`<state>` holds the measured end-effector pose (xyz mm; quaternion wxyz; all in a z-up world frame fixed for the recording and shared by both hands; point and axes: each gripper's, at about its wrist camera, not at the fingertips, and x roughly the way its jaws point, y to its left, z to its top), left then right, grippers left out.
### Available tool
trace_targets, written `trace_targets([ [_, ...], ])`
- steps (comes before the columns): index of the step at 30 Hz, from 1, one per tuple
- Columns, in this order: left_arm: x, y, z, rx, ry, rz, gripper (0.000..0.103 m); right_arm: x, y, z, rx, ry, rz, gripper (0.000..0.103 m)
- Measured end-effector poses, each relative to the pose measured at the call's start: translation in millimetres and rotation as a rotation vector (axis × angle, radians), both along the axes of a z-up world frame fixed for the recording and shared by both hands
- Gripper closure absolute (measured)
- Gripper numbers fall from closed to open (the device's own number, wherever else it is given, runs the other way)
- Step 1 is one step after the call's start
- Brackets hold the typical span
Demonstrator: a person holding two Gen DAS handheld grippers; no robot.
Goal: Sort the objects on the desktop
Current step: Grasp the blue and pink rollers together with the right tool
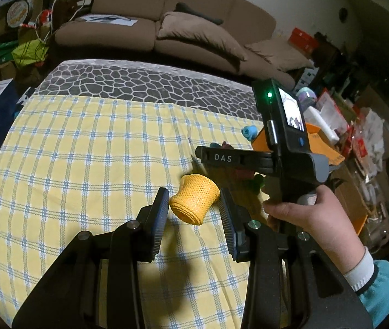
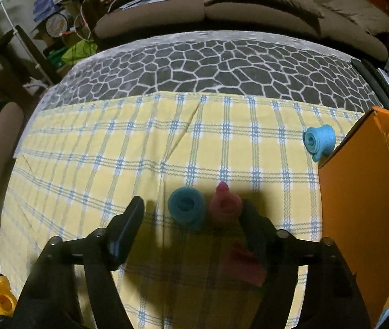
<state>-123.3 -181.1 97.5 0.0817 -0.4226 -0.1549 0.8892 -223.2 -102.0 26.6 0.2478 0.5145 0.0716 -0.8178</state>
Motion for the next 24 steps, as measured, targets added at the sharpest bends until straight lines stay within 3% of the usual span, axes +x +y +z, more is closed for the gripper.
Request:
trace_targets([
  [6, -1, 1, 1, 0.003, 0.004, -0.004, 0.068, 2, 8, 4, -0.051, -0.019, -0.008, 0.033],
  [10, -1, 3, 1, 0.005, 0.002, -0.006, 0.068, 2, 4, 2, -0.022, -0.016, 0.004, 0.033],
  [12, -1, 3, 1, 0.005, 0.002, -0.005, 0.068, 3, 0, -2, -0.002, -0.01, 0.016, 0.04],
  [13, -1, 3, 1, 0.005, 0.003, -0.005, 0.068, 4, -2, -4, 0.019, 0.003, 0.021, 0.059],
  [18, -1, 2, 2, 0.012, 0.007, -0.002, 0.068, 8, 2, 2, -0.01, 0.013, 0.035, 0.059],
  [24, 1, 8, 7, 0.018, 0.018, -0.013, 0.068, 28, 16, 34, -0.07, 0.071, 0.053, 0.059],
])
